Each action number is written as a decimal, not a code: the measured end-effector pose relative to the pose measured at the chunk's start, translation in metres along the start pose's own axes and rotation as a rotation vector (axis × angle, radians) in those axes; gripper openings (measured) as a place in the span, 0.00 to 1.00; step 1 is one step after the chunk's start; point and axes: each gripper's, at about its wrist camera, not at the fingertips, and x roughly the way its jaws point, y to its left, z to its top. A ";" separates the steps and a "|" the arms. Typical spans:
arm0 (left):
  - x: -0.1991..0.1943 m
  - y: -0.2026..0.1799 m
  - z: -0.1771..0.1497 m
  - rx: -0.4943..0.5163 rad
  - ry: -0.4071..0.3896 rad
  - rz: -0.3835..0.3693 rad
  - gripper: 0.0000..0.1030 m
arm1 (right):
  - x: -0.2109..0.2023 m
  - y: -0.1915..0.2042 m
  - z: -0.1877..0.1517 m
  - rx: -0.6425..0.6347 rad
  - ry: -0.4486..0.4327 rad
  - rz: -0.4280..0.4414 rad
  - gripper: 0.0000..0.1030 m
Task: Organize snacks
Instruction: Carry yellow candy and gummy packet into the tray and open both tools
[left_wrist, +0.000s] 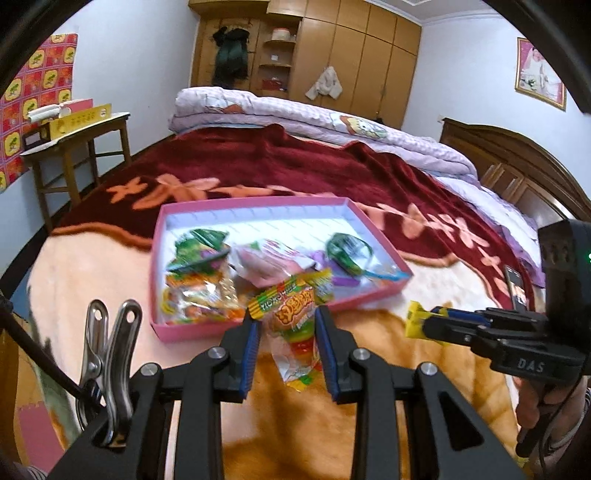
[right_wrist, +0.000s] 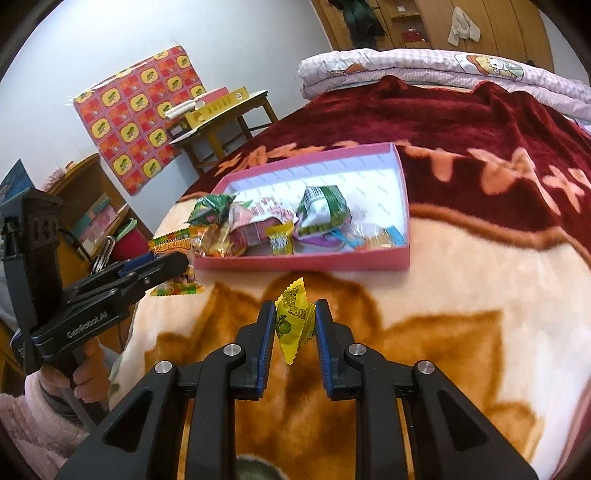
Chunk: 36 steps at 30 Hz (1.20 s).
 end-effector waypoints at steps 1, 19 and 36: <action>0.002 0.002 0.001 0.000 -0.001 0.009 0.30 | 0.002 0.001 0.003 -0.002 -0.002 -0.002 0.22; 0.042 0.025 0.009 -0.014 0.000 0.113 0.30 | 0.032 0.011 0.037 -0.047 -0.053 -0.032 0.22; 0.067 0.035 0.017 -0.023 0.009 0.162 0.32 | 0.054 0.007 0.043 -0.069 -0.078 -0.087 0.22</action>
